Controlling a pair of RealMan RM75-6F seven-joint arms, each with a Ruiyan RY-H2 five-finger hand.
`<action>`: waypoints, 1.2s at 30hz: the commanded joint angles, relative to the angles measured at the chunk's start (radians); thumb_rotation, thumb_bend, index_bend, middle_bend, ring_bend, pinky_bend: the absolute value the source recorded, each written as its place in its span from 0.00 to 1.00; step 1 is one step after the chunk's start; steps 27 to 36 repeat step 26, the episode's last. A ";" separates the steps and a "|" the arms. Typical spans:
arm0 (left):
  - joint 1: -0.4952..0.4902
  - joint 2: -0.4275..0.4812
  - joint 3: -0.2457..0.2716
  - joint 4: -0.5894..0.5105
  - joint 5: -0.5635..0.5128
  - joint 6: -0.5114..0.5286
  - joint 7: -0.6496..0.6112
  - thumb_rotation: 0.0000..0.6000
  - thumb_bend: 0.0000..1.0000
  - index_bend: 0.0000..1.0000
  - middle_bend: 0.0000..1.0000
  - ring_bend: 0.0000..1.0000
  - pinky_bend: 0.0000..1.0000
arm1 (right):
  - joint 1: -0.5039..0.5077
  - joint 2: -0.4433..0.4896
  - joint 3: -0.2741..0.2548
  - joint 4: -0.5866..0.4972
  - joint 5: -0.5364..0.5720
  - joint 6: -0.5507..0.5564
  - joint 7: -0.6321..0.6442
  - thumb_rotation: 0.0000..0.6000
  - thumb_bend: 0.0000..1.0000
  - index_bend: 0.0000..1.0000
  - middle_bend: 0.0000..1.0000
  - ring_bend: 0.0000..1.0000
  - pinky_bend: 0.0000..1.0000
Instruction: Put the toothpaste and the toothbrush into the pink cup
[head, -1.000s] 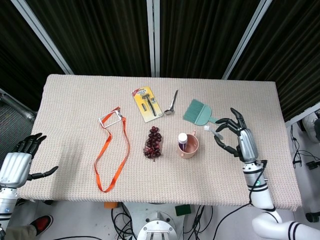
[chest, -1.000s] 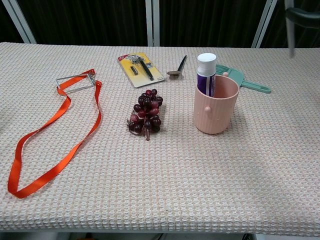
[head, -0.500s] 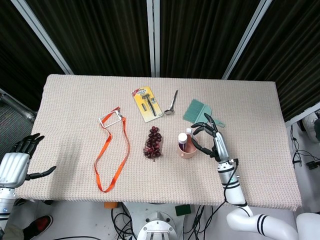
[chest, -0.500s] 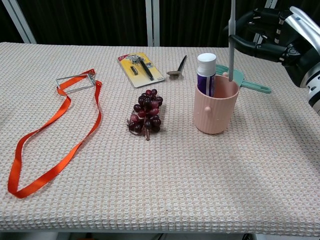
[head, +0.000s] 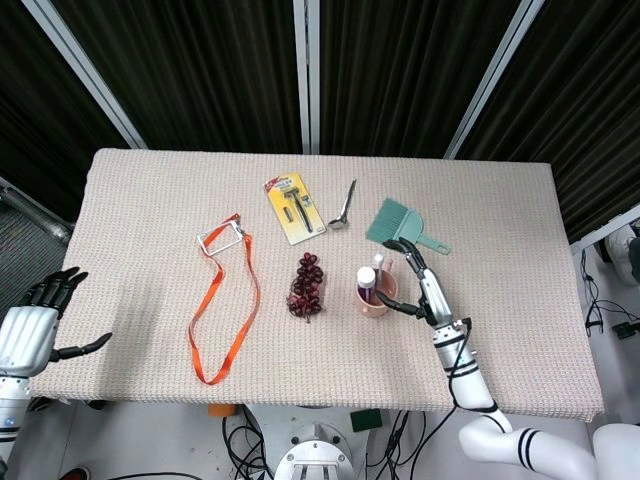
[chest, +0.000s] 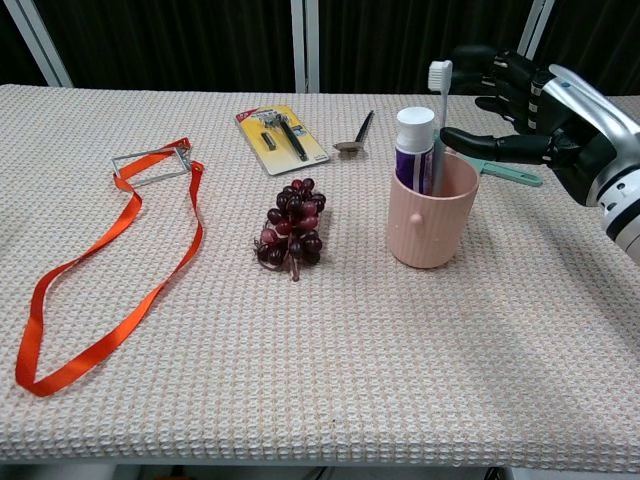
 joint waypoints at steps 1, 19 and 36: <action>0.000 0.001 0.000 -0.002 0.001 0.000 0.002 0.43 0.08 0.12 0.09 0.10 0.20 | -0.012 0.013 -0.005 0.005 -0.012 0.027 -0.007 1.00 0.24 0.00 0.01 0.00 0.00; 0.004 -0.002 0.000 -0.017 0.011 0.013 0.017 0.43 0.08 0.12 0.09 0.10 0.20 | -0.324 0.380 -0.152 -0.096 -0.024 0.295 -0.705 1.00 0.25 0.00 0.00 0.00 0.00; 0.006 -0.001 0.003 -0.026 0.012 0.013 0.031 0.43 0.08 0.12 0.09 0.10 0.20 | -0.339 0.398 -0.144 -0.109 0.053 0.211 -0.680 1.00 0.28 0.00 0.00 0.00 0.00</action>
